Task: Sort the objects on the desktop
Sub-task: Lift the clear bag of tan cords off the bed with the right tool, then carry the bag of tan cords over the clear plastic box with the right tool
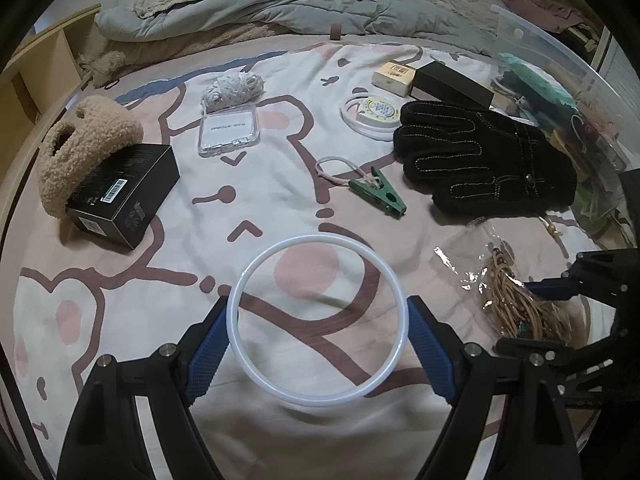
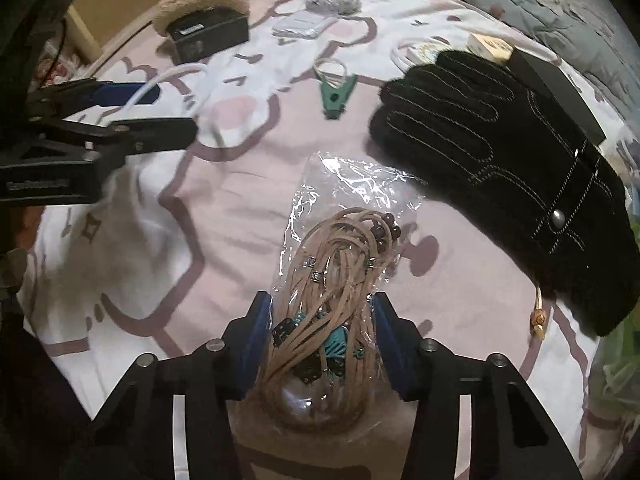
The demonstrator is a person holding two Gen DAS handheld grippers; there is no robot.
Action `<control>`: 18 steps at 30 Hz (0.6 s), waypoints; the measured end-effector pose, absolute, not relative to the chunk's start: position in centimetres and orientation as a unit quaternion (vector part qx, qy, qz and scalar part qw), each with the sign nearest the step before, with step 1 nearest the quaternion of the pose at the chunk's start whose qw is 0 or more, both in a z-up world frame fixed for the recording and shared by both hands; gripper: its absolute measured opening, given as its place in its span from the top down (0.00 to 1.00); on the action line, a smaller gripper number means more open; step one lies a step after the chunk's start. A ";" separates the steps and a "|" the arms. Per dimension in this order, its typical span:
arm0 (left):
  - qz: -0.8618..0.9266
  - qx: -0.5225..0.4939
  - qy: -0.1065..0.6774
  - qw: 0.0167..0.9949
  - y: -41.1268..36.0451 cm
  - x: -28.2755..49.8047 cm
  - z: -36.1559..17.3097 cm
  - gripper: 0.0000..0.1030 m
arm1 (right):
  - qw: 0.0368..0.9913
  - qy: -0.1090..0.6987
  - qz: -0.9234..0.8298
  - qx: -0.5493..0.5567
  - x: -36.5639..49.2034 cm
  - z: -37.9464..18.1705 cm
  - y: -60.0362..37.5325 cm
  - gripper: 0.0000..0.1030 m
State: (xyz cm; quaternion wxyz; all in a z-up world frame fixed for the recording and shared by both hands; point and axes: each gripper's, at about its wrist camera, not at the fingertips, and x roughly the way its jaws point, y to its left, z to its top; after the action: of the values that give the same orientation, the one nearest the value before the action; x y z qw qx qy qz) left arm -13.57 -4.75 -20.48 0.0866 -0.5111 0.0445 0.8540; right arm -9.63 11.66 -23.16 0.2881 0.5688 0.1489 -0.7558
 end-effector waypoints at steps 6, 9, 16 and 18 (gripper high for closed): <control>0.856 -0.510 0.040 0.080 -5.1 -13.6 -20.2 0.18 | 0.310 0.132 -0.765 0.549 -9.4 -21.0 11.1 0.53; 0.858 -0.507 0.042 0.070 -5.2 -13.7 -19.9 0.18 | 0.315 0.118 -0.772 0.539 -9.7 -20.0 11.1 0.53; 0.864 -0.500 0.031 0.055 -5.6 -14.1 -18.9 0.18 | 0.308 0.110 -0.793 0.514 -10.3 -17.4 12.1 0.53; 0.867 -0.495 0.029 0.054 -5.6 -14.2 -18.4 0.18 | 0.302 0.107 -0.803 0.503 -10.5 -16.3 12.7 0.53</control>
State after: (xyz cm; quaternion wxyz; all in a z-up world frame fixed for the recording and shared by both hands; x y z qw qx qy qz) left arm -14.21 -5.61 -18.44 0.0539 -0.4954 0.0289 0.8665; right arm -10.49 12.66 -16.30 0.3015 0.5031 0.1066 -0.8029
